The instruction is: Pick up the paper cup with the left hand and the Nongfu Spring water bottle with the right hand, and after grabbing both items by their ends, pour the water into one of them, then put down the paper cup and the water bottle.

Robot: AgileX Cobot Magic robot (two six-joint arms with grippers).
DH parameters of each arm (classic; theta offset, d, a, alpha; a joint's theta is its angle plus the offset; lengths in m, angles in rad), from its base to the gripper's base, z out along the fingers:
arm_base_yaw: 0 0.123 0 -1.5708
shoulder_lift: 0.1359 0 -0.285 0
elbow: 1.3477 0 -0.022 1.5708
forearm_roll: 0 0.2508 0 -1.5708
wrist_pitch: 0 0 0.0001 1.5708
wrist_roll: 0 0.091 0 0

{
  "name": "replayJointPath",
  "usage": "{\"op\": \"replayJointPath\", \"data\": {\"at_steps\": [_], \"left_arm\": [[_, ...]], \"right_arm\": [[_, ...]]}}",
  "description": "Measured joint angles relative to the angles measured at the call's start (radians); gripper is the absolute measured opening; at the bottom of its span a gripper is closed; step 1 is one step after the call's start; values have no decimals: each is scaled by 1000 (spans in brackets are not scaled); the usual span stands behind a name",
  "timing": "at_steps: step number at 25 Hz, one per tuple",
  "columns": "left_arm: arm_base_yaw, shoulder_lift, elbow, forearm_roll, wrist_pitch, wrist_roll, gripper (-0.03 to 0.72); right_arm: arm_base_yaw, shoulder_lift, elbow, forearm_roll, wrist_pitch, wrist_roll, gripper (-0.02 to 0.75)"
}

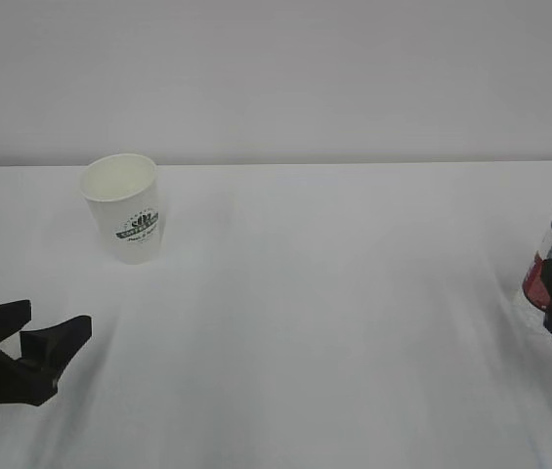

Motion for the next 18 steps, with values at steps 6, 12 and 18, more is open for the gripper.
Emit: {"op": "replayJointPath", "data": {"at_steps": [6,12,18], "left_arm": [[0,0,0,0,0,0,587],[0,0,0,0,0,0,587],[0,0,0,0,0,0,587]], "right_arm": [[0,31,-39,21,0,0,594],[0,81,-75,35,0,-2,594],[0,120,-122,38,0,-2,594]]}}
